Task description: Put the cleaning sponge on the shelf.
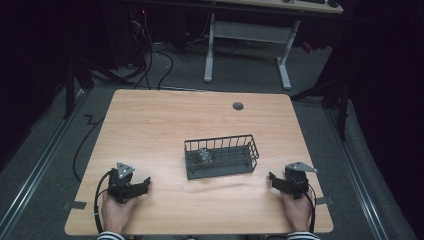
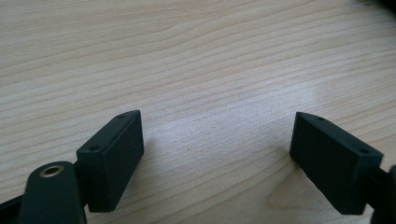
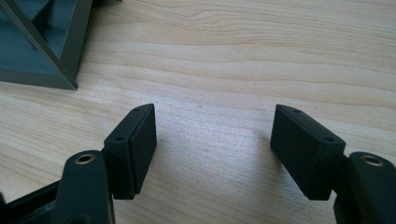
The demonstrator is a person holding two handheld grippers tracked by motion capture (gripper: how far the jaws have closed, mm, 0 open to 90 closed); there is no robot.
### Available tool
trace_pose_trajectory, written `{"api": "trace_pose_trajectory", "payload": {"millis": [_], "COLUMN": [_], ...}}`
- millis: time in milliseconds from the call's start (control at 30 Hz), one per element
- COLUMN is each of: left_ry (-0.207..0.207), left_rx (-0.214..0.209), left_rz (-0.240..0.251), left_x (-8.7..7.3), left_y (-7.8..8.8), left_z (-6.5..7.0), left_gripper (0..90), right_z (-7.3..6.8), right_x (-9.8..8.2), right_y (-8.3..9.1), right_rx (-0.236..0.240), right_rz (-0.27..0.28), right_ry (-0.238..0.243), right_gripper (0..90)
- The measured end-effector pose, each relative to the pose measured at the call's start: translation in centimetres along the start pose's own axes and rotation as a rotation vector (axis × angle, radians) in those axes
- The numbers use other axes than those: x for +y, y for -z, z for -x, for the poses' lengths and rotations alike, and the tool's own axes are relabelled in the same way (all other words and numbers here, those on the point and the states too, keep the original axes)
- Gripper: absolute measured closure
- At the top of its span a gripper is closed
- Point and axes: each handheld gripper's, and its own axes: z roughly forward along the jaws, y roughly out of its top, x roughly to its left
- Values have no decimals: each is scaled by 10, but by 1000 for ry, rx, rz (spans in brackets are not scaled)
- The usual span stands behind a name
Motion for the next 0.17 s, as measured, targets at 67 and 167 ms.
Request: {"api": "trace_pose_trajectory", "payload": {"millis": [67,167], "left_ry": [0,1], "left_rx": [0,0], "left_rz": [0,0], "left_x": [0,0], "left_y": [0,0], "left_z": [0,0], "left_gripper": [178,178], "right_z": [0,0], "right_x": [0,0], "right_y": [0,0], "right_rx": [0,1], "right_rz": [0,0], "right_ry": [0,0], "right_gripper": [316,316]}}
